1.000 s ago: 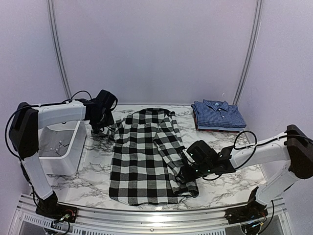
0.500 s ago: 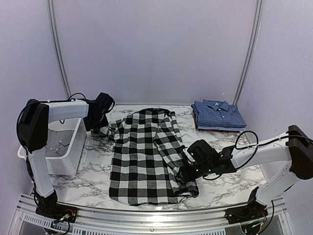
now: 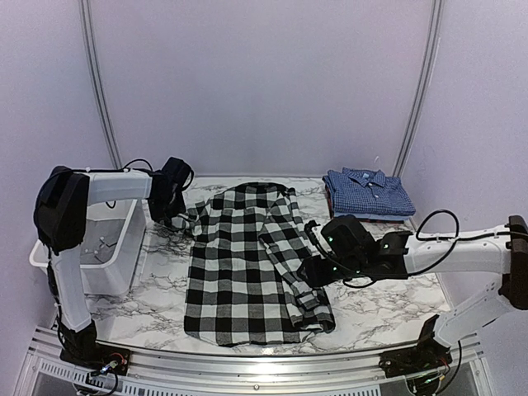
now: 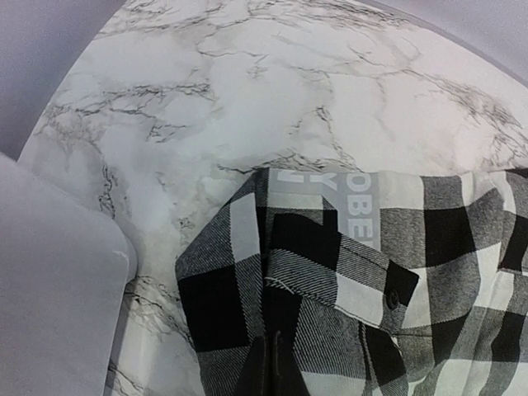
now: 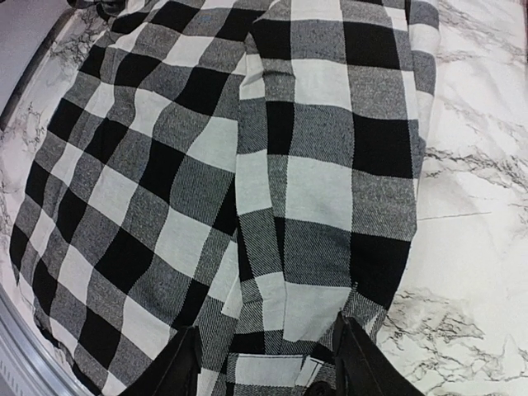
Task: Fold and stack the long sleeve shirts
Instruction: Adjust the sleeve at the center of the board.
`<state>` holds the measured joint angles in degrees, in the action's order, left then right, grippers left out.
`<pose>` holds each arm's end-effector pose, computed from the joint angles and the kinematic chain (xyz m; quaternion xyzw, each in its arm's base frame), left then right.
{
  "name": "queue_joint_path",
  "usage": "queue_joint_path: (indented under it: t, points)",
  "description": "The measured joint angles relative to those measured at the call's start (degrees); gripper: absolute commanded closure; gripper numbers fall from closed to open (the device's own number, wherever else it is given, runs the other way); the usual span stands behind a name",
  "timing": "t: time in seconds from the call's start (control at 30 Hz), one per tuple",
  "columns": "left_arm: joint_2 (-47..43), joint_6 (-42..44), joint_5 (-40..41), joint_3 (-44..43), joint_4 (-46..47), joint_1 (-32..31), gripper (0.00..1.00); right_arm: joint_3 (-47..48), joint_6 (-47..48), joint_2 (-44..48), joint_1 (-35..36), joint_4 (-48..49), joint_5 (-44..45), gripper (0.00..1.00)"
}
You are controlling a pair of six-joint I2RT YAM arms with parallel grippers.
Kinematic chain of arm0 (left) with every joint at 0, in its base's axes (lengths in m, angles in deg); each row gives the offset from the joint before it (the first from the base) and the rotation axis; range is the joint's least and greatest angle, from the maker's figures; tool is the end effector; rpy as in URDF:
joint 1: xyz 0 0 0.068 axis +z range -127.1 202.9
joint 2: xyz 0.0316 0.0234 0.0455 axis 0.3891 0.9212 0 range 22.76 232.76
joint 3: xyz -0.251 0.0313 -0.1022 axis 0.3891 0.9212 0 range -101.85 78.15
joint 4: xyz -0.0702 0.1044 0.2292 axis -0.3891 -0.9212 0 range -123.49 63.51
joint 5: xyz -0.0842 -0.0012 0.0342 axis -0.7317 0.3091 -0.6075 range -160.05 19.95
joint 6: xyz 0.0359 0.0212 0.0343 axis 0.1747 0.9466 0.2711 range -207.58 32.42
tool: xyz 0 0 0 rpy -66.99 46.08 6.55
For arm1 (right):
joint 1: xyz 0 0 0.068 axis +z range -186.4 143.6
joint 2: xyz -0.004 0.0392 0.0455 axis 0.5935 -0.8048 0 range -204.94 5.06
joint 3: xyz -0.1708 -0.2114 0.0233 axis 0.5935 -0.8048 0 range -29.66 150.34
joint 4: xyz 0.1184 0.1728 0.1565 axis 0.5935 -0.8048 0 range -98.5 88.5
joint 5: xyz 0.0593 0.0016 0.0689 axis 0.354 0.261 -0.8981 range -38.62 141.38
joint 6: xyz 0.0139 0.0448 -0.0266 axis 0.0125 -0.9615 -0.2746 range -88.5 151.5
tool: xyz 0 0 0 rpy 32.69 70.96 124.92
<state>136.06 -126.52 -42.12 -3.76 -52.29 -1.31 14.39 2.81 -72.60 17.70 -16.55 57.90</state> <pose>0.3916 -0.1577 0.1909 -0.1869 0.9145 0.0536 0.3548 0.1634 0.2189 0.2035 -0.1860 0.9156 0.1931 0.2995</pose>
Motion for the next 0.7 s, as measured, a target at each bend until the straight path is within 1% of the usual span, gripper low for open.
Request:
queue_joint_path:
  t: [0.1, 0.17, 0.37, 0.5, 0.57, 0.7]
  points:
    - [-0.52, 2.47, -1.09, 0.0, 1.64, -0.98, 1.0, 0.52, 0.02, 0.24, 0.0, -0.35, 0.83, 0.49]
    - [-1.36, 4.48, -1.64, -0.02, 2.82, -2.8, 1.0, 0.79, 0.07, 0.5, 0.0, -0.76, 1.7, 0.49]
    - [-4.04, 10.58, -3.06, -0.39, 6.29, -12.59, 1.0, 1.18, 0.15, 1.66, -0.48, -1.07, 3.63, 0.49]
    - [-4.37, 14.16, -6.78, -0.55, 8.07, -19.54, 1.0, 1.18, 0.13, 2.75, -2.14, -0.98, 4.11, 0.49]
    - [-4.35, 15.15, -9.27, -0.42, 8.33, -22.1, 0.98, 1.18, 0.13, 3.28, -3.52, -0.74, 4.11, 0.49]
    - [-4.35, 15.63, -14.08, 0.98, 10.25, -24.26, 0.99, 1.18, 0.26, 3.52, -5.68, -0.04, 4.07, 0.49]
